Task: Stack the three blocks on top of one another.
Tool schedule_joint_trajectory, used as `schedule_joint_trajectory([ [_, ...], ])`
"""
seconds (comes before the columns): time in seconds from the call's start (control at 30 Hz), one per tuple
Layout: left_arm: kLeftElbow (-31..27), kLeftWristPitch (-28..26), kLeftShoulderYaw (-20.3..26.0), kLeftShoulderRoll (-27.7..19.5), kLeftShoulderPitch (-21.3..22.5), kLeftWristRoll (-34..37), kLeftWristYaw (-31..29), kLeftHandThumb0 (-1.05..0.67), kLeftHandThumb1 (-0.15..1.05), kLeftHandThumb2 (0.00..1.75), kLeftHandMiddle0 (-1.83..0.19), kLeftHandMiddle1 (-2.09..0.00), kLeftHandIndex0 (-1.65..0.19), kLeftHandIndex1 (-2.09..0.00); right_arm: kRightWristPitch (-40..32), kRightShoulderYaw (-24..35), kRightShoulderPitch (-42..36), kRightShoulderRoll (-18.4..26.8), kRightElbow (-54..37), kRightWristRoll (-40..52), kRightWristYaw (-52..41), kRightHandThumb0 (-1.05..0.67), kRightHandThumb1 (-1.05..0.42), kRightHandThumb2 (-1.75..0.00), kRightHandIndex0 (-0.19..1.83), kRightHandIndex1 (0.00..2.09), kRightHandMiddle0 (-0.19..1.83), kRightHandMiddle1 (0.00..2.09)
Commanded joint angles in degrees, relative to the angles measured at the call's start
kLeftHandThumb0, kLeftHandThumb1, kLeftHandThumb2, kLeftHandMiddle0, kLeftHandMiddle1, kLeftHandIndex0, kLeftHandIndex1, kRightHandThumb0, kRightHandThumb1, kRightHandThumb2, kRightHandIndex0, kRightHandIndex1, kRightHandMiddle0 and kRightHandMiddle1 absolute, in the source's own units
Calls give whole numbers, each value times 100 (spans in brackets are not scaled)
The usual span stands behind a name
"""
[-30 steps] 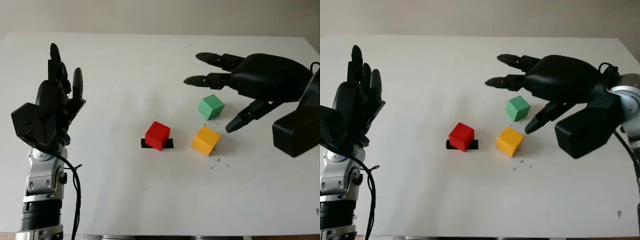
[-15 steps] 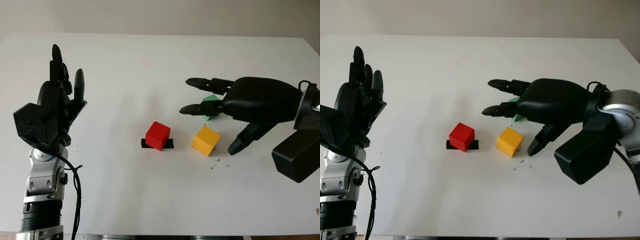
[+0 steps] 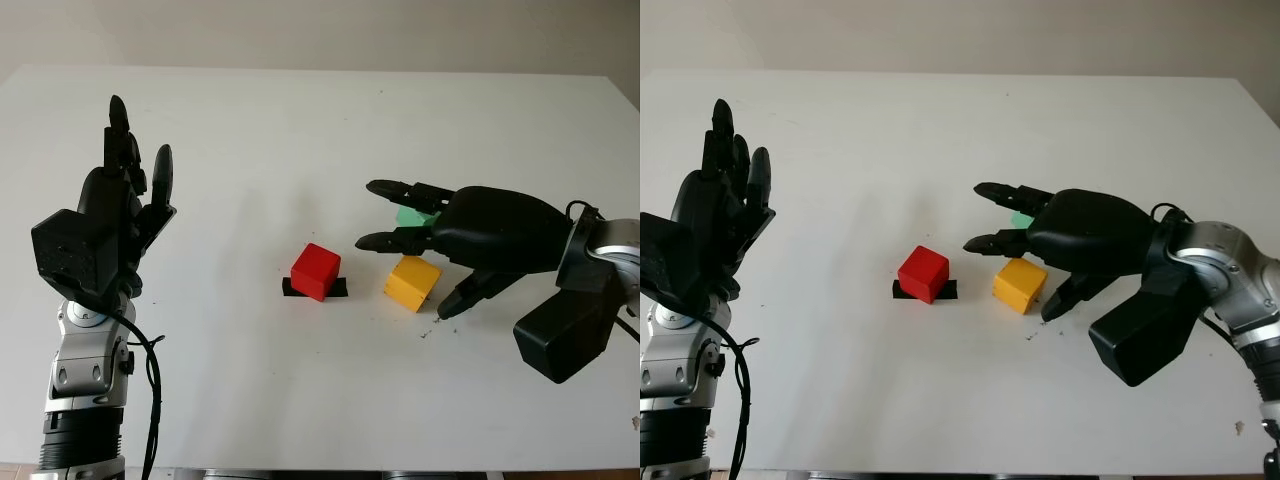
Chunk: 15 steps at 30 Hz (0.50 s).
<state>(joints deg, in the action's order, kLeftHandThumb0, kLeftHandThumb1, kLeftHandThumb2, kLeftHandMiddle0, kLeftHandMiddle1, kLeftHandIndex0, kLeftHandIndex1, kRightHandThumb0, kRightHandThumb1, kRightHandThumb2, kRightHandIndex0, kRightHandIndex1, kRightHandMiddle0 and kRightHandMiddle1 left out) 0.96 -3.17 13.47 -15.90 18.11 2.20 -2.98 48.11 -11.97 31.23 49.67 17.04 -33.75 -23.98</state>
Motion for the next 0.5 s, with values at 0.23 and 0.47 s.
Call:
schedule_joint_trajectory([
  [0.23, -106, -36, -1, -51, -43, 6, -31, -64, 105, 61, 19, -1, 19, -2, 283, -163, 186, -54, 510, -428, 665, -55, -90, -7, -6, 7, 50, 15],
  [0.47, -100, -51, -17, -44, -25, -35, 11, -65, 105, 61, 19, -2, 19, -3, 436, -234, 354, -28, 735, -647, 979, -46, -96, -7, -4, 7, 56, 18],
])
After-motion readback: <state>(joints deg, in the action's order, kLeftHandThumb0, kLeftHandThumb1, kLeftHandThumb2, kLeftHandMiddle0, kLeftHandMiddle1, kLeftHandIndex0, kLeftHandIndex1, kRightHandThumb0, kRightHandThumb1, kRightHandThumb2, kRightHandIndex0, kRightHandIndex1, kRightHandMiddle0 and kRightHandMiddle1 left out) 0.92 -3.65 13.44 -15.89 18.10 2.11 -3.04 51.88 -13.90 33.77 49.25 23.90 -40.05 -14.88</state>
